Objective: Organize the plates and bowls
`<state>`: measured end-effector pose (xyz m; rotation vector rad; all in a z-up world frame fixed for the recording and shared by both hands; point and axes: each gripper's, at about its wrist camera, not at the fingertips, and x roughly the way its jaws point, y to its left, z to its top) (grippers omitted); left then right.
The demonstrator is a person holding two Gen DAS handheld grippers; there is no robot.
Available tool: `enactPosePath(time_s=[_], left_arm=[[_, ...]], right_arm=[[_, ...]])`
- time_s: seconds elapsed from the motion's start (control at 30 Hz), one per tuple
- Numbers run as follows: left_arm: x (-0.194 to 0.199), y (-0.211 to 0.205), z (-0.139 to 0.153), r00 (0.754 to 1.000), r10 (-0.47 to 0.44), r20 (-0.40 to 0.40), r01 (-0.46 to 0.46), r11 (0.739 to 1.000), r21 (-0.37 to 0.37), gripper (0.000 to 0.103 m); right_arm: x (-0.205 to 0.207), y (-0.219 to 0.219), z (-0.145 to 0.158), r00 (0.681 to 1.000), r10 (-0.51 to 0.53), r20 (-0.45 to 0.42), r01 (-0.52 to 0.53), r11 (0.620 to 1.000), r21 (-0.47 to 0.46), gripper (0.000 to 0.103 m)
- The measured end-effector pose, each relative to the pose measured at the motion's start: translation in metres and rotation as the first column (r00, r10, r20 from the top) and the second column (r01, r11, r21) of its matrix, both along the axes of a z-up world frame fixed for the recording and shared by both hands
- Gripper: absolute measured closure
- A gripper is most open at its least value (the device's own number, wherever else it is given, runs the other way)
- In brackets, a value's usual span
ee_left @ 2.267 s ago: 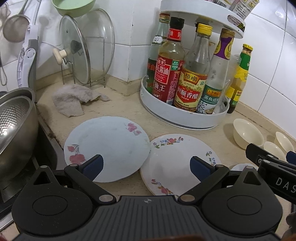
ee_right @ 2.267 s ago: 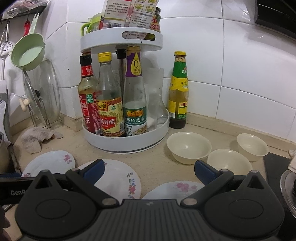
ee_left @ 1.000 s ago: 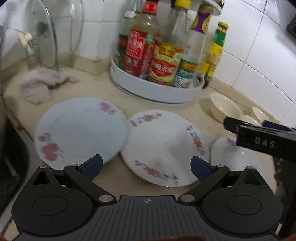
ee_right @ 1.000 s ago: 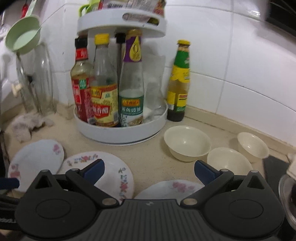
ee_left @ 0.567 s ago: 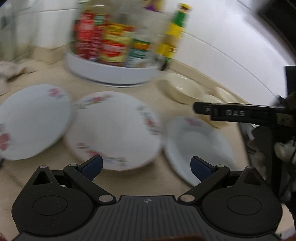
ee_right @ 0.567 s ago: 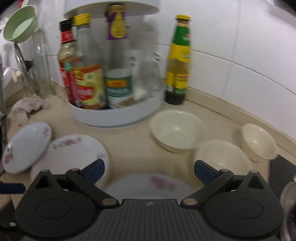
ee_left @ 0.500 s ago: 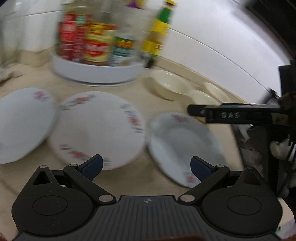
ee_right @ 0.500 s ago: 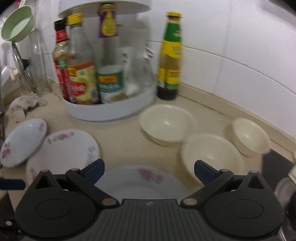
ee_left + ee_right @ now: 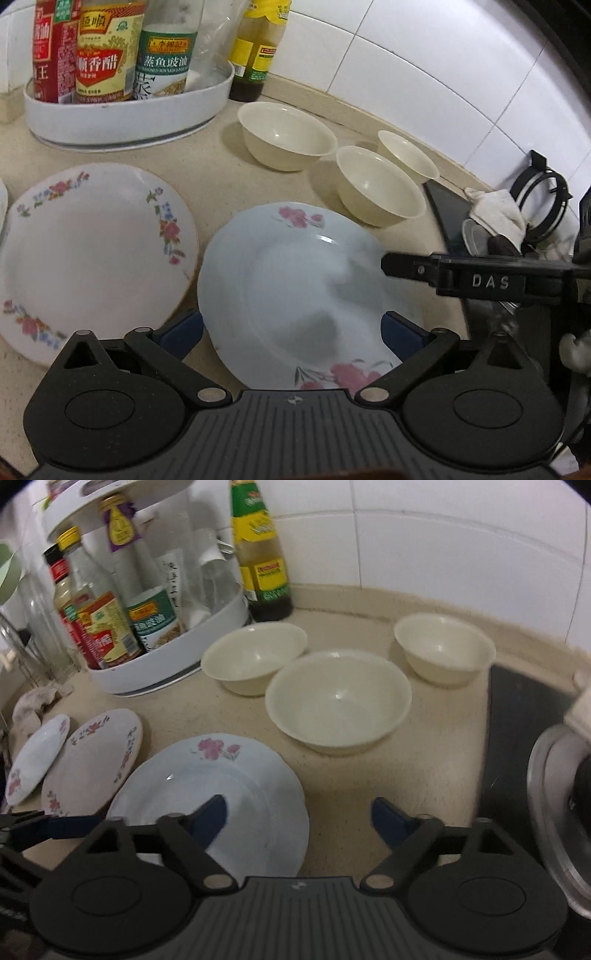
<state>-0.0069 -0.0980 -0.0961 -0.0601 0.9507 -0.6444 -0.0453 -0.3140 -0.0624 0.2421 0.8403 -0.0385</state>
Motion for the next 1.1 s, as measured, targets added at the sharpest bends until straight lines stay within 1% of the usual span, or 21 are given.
enactPosePath(time_s=[0.07, 0.13, 0.17, 0.23, 0.27, 0.3, 0.33, 0.37, 0.43, 0.63, 0.9, 1.1], left_arm=[[0.002, -0.003, 0.0, 1.0, 0.006, -0.005, -0.006, 1.0, 0.001, 0.002], [0.004, -0.008, -0.002, 1.0, -0.001, 0.006, 0.001, 1.0, 0.028, 0.002], [0.004, -0.011, -0.003, 1.0, -0.006, 0.01, 0.005, 0.999, 0.042, 0.002], [0.008, -0.017, -0.008, 1.0, -0.01, -0.001, 0.01, 0.998, 0.068, 0.004], [0.009, -0.018, -0.01, 1.0, -0.009, 0.003, 0.009, 0.998, 0.07, 0.004], [0.009, -0.02, -0.009, 1.0, -0.008, 0.01, 0.007, 0.997, 0.076, 0.007], [0.008, -0.021, -0.008, 1.0, -0.004, 0.019, 0.003, 0.996, 0.089, 0.011], [0.007, -0.021, -0.008, 1.0, -0.006, 0.027, 0.003, 0.995, 0.101, 0.014], [0.005, -0.02, -0.008, 0.999, -0.01, 0.038, 0.006, 0.994, 0.106, 0.023], [-0.003, -0.019, -0.005, 0.999, -0.03, 0.015, 0.028, 0.995, 0.093, 0.036], [-0.023, -0.026, -0.003, 0.993, -0.115, 0.005, 0.114, 0.989, 0.098, 0.038], [-0.028, -0.024, -0.003, 0.992, -0.128, -0.006, 0.128, 0.987, 0.096, 0.038]], right_arm=[[0.003, -0.005, -0.007, 1.0, 0.005, -0.021, -0.004, 0.999, 0.039, 0.039], [0.006, -0.008, -0.014, 0.999, 0.015, -0.049, -0.011, 0.996, 0.091, 0.045], [0.006, -0.01, -0.016, 0.998, 0.022, -0.054, -0.016, 0.994, 0.109, 0.046], [0.006, -0.01, -0.017, 0.999, 0.027, -0.046, -0.022, 0.994, 0.108, 0.047], [0.006, -0.011, -0.017, 0.999, 0.028, -0.046, -0.022, 0.993, 0.115, 0.051], [0.006, -0.013, -0.018, 0.998, 0.033, -0.045, -0.027, 0.991, 0.13, 0.056], [0.005, -0.014, -0.018, 0.998, 0.04, -0.046, -0.033, 0.988, 0.149, 0.056], [0.004, -0.014, -0.018, 0.998, 0.037, -0.048, -0.03, 0.989, 0.148, 0.056], [0.0, -0.015, -0.018, 0.998, 0.027, -0.054, -0.02, 0.99, 0.139, 0.056], [-0.018, -0.024, -0.017, 0.996, -0.006, -0.093, 0.022, 0.986, 0.165, 0.058], [-0.053, -0.031, -0.015, 0.989, -0.063, -0.135, 0.086, 0.981, 0.176, 0.059], [-0.066, -0.028, -0.014, 0.985, -0.089, -0.149, 0.116, 0.977, 0.18, 0.059]])
